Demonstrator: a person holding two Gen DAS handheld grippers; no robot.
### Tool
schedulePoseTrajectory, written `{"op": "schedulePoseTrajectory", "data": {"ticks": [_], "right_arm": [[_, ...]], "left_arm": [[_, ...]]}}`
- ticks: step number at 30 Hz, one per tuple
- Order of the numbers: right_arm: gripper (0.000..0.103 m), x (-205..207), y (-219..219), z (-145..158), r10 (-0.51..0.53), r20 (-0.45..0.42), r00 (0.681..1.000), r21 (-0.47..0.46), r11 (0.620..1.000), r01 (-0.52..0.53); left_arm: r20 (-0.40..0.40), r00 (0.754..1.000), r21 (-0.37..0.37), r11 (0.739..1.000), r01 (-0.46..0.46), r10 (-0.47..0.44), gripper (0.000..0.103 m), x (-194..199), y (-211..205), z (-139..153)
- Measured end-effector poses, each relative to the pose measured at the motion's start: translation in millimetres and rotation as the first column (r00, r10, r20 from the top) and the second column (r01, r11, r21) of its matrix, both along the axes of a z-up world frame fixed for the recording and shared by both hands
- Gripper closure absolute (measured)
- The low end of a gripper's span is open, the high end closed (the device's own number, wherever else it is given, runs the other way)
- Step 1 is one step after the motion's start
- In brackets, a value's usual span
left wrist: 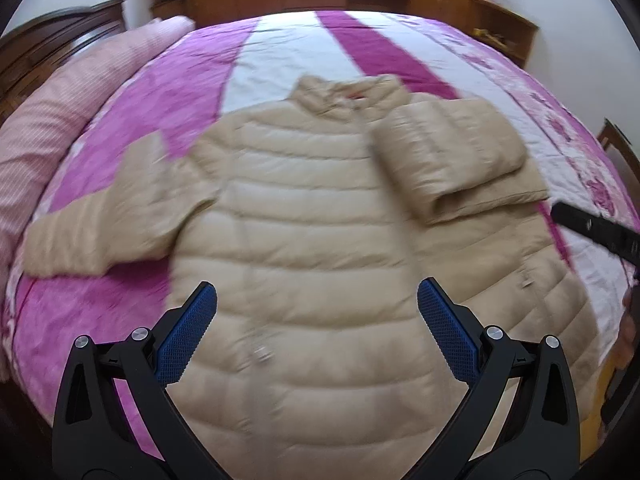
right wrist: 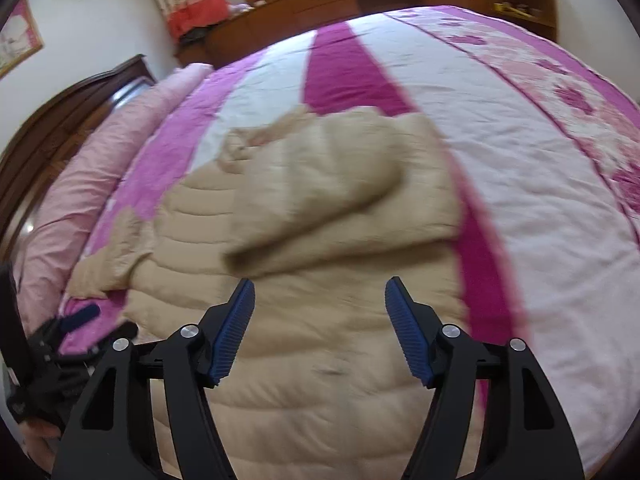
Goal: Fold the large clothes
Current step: 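Open the right tool to release the sleeve and move the left tool to the other sleeve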
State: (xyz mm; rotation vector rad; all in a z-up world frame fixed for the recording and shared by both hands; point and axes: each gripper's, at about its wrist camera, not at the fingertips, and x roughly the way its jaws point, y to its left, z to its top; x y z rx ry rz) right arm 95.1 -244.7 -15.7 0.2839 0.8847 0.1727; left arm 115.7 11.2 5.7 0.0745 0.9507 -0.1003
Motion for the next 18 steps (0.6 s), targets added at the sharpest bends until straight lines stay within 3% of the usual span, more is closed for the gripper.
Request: {"op": "schedulePoseTrajectory", "data": {"ticks": [9, 18], "right_arm": [[0.034, -25, -58, -9, -0.152, -0.023, 0.988, -0.038, 0.988, 0.151], [0.032, -22, -79, -29, -0.21, -0.061, 0.976, 0.017, 0.977, 0.212]], "left_arm": [[0.032, 0.994, -0.04, 0.994, 0.106, -0.105, 0.003, 38, -84, -5], [0.065, 0.98, 0.073, 0.981, 0.182, -0.187, 0.003, 56, -129, -13]]}}
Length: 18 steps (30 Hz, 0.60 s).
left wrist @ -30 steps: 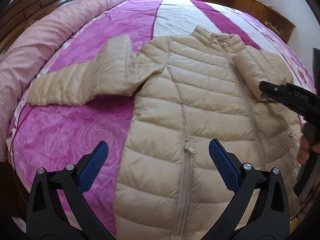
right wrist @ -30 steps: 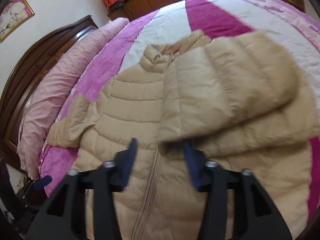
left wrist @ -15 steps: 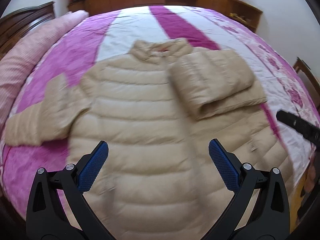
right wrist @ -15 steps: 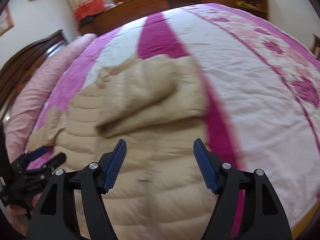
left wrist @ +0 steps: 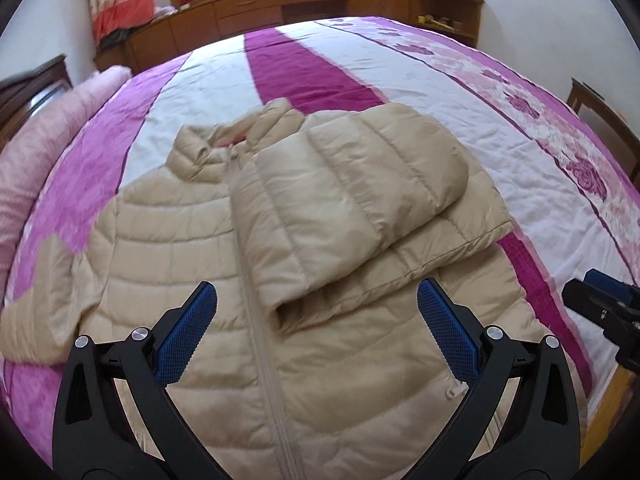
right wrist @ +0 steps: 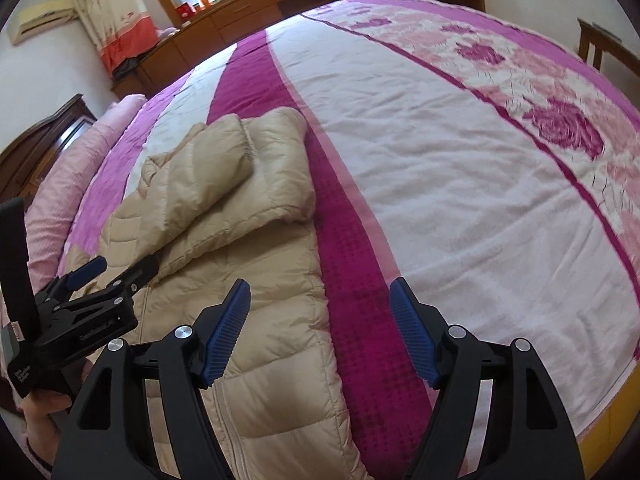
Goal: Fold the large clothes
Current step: 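Open the right tool to release the sleeve and move the left tool to the other sleeve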
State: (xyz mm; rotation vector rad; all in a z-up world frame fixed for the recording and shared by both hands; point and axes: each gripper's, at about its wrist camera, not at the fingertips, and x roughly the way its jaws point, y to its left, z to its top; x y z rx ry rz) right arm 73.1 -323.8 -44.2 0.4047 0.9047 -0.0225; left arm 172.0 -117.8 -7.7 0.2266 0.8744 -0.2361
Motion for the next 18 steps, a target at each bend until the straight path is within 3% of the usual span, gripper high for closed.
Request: {"op": "schedulePoseTrajectory", "data": {"ticks": [14, 18], "right_arm": [[0.03, -5, -11, -17, -0.024, -0.023, 0.999, 0.062, 0.998, 0.025], [0.03, -7, -15, -22, -0.037, -0.032, 0.999, 0.078, 0.996, 0.04]], "left_arm": [[0.0, 0.996, 0.079, 0.993, 0.088, -0.088, 0.008, 32, -57, -14], [0.037, 0.993, 0.152, 0.983, 0.105, -0.111, 0.029, 31, -73, -21]]}}
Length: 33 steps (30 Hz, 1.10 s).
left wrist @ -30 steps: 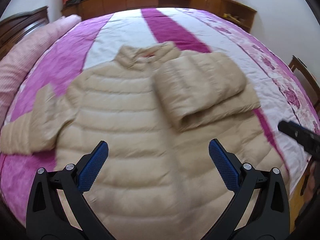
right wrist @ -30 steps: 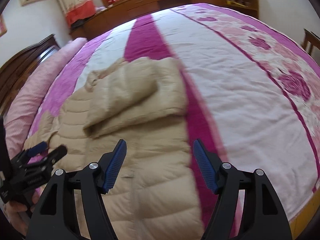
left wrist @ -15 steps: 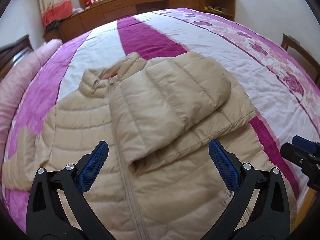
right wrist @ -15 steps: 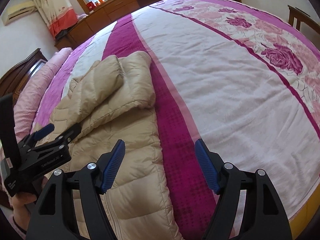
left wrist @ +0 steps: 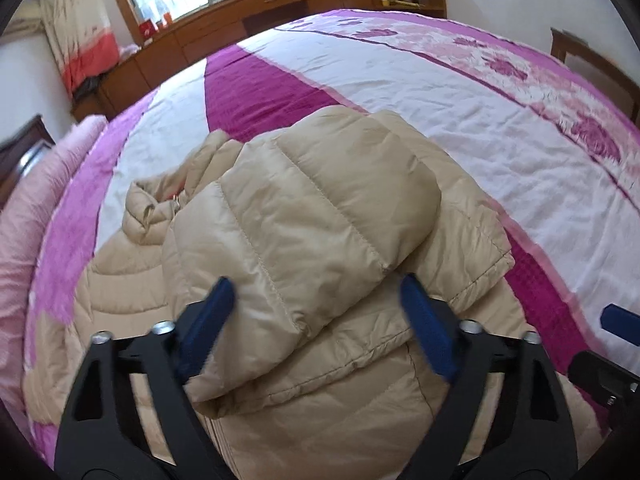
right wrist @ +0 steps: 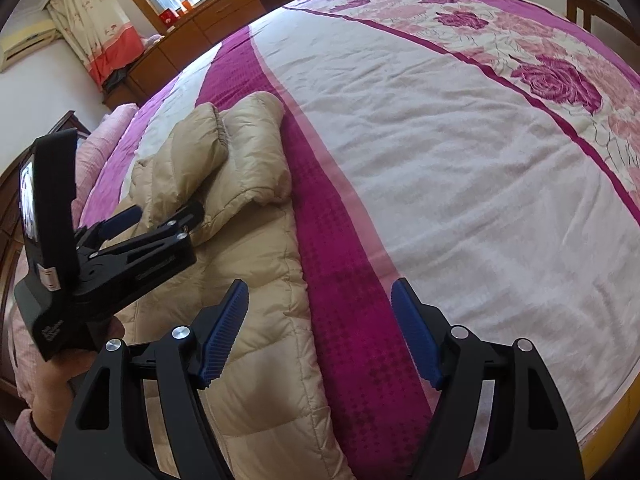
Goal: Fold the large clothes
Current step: 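Open the right tool to release the sleeve and move the left tool to the other sleeve, then grasp the other sleeve cuff with the left tool and fold it over the front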
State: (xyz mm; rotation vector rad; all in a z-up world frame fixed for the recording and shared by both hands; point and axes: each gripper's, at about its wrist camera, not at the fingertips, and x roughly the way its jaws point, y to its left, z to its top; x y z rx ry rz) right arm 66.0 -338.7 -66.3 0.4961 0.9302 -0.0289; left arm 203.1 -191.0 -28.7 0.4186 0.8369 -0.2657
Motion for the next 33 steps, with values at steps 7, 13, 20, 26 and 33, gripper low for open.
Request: {"op": "schedulePoseTrajectory", "data": {"ticks": [7, 13, 20, 26, 33], "right_arm": [[0.03, -2, -1, -3, -0.002, 0.0, 1.0, 0.015, 1.0, 0.002], [0.03, -5, 0, 5, -0.013, 0.035, 0.999, 0.017, 1.0, 0.013], [0.03, -3, 12, 16, 0.019, 0.059, 0.998, 0.003, 1.0, -0.019], [0.03, -1, 25, 19, 0.041, 0.06, 0.997, -0.006, 0.999, -0.041], [0.03, 1, 36, 17, 0.053, 0.047, 0.998, -0.027, 0.998, -0.052]], "left_arm": [[-0.076, 0.997, -0.124, 0.992, -0.019, 0.01, 0.092, 6, 19, 13], [-0.108, 0.992, -0.336, 0.937, -0.099, 0.066, 0.095, 4, 65, 54], [-0.104, 0.976, -0.469, 0.856, -0.219, 0.192, 0.096, -3, 141, 80], [-0.158, 0.938, -0.454, 0.821, -0.346, 0.308, 0.097, 0, 200, 56], [-0.267, 0.873, -0.4, 0.778, -0.485, 0.407, 0.096, 0, 245, 0]]}}
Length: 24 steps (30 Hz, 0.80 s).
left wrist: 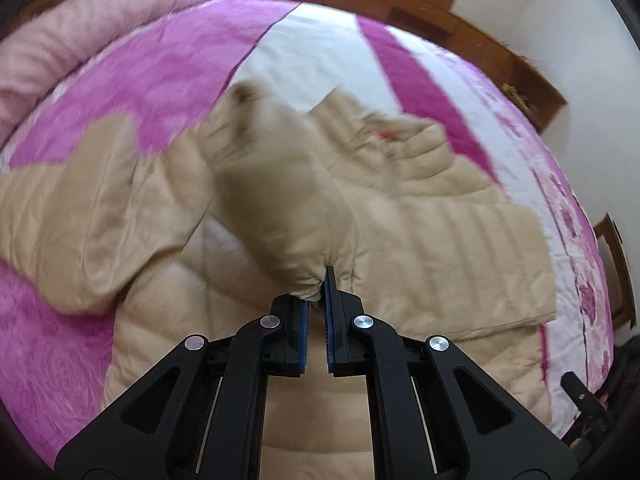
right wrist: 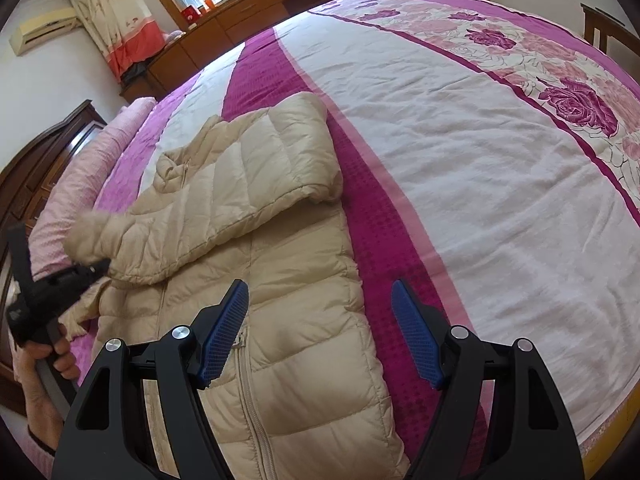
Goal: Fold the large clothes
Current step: 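Grasp the other sleeve cuff with the left tool and fold it over the front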
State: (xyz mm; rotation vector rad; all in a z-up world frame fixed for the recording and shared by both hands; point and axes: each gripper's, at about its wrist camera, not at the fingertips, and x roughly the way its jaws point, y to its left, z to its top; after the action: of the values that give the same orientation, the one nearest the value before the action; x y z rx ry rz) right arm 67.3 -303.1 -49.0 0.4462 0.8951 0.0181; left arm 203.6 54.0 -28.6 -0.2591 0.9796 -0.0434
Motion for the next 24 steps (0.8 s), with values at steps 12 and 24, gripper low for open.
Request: {"op": "schedulePoseTrajectory", "data": {"ticks": [12, 24], "right_arm": [[0.03, 10, 10, 3, 0.036, -0.01, 0.999, -0.055, 0.998, -0.037], [0.03, 39, 11, 12, 0.057, -0.002, 0.998, -0.11, 0.992, -0.057]], "left_arm": [[0.007, 1.0, -0.018, 1.0, 0.019, -0.019, 0.039, -36, 37, -11], [-0.011, 1.0, -0.001, 1.0, -0.014, 0.014, 0.083, 6, 59, -21]]}}
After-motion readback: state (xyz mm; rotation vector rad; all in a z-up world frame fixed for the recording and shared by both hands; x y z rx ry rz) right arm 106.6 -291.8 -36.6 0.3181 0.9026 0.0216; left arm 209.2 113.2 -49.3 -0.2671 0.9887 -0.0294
